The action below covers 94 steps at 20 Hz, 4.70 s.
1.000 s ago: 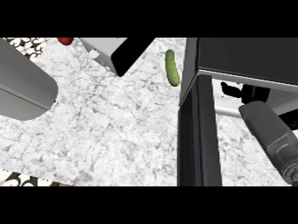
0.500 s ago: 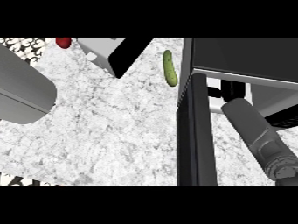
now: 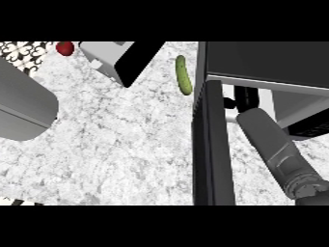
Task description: Pick up the milk, place it into the microwave and close the microwave
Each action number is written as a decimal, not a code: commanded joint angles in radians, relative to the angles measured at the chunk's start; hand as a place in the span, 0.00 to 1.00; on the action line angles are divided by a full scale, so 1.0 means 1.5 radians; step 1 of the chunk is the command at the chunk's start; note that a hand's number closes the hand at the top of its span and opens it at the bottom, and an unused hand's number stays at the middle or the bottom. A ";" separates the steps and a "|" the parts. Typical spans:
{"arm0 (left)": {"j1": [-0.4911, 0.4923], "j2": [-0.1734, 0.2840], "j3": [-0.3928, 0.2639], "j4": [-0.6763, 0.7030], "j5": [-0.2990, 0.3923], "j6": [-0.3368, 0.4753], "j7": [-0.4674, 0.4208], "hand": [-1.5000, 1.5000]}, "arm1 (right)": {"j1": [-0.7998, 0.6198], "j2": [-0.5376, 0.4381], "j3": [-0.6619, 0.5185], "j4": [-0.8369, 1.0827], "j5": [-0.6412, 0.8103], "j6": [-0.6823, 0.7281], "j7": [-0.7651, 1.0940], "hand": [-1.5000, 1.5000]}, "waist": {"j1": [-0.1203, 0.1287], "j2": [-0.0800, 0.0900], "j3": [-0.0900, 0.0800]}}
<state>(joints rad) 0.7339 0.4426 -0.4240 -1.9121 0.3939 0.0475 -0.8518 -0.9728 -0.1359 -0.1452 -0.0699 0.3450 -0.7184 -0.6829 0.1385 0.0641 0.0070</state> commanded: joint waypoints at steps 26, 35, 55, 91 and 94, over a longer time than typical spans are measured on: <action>0.041 -0.002 -0.018 -0.061 -0.025 0.042 0.041 0.00 | 0.248 0.026 -0.115 -0.072 -0.141 0.427 -0.305 0.00 | -0.080 -0.038 -0.003; 0.028 -0.028 -0.112 -0.053 -0.121 0.092 0.094 0.00 | 0.362 -0.018 -0.077 -0.154 -0.138 0.530 -0.301 0.00 | -0.098 -0.045 -0.005; -0.269 -0.106 -0.193 0.148 -0.244 0.044 0.260 1.00 | 0.621 -0.152 -0.111 -0.387 -0.267 0.685 -0.253 0.00 | -0.103 -0.044 -0.005; -0.730 -0.294 -0.438 0.533 -0.140 0.161 0.406 1.00 | 0.651 -0.256 -0.065 -0.517 -0.406 0.818 -0.213 0.00 | -0.161 -0.033 -0.007; -0.768 -0.294 -0.442 0.516 -0.110 0.216 0.428 0.00 | 0.660 -0.264 -0.057 -0.547 -0.418 0.821 -0.197 0.00 | -0.177 -0.035 -0.007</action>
<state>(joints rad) -0.3642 0.0224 -1.0555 -1.1178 0.1685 0.3048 -0.2005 0.0139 -0.5281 -0.2423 -0.8603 -0.2581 0.3764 -0.8975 -0.1013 0.0123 -0.0019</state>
